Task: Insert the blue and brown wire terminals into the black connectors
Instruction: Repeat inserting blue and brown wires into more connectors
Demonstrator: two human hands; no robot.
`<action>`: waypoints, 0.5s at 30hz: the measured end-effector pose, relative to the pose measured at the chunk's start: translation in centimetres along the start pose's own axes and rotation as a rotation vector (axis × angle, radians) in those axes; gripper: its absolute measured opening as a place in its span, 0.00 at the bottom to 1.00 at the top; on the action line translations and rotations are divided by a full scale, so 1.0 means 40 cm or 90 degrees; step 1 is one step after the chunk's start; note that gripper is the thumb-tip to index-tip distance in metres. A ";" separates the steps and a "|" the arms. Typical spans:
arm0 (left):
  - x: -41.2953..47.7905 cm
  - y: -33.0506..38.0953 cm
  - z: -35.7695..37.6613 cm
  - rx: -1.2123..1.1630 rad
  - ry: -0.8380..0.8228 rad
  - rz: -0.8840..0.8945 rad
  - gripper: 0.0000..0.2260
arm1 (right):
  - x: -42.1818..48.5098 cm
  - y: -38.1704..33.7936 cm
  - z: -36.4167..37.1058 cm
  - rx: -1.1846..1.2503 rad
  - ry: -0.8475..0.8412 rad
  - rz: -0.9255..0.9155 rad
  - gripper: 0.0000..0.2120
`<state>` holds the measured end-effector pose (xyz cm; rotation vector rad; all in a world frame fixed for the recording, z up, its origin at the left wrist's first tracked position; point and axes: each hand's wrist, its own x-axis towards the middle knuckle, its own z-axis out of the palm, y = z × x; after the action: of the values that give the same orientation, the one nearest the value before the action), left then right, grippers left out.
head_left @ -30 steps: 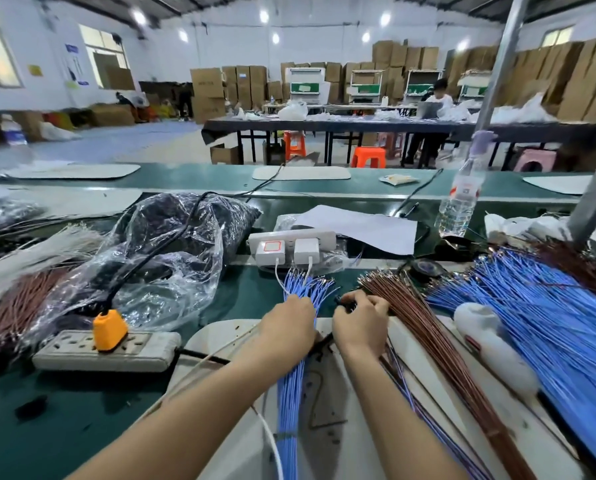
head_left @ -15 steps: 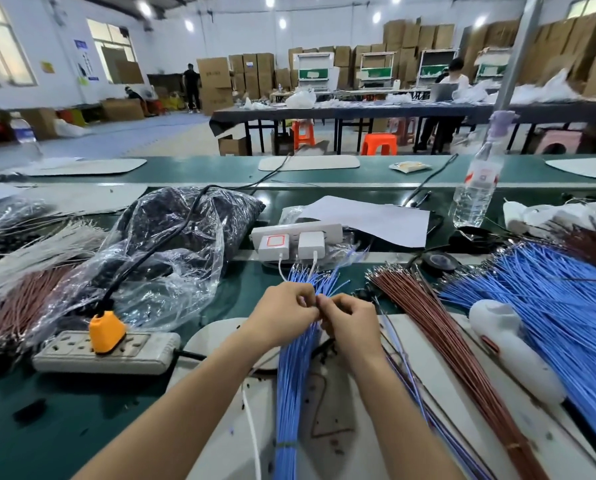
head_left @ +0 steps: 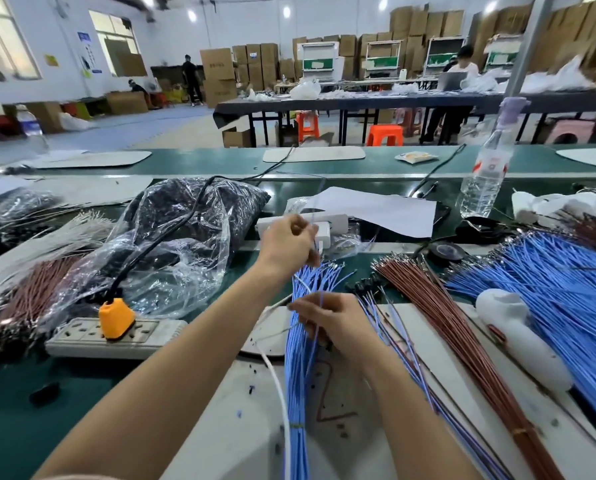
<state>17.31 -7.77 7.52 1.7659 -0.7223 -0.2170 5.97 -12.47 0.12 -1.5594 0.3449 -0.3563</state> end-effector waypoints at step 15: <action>-0.103 -0.187 -0.346 0.366 0.356 -0.023 0.01 | 0.014 0.009 0.004 0.185 0.185 0.018 0.24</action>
<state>23.53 6.90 4.24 2.2383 -0.3538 0.4961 6.55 -12.57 -0.25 -1.2179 0.5158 -0.5876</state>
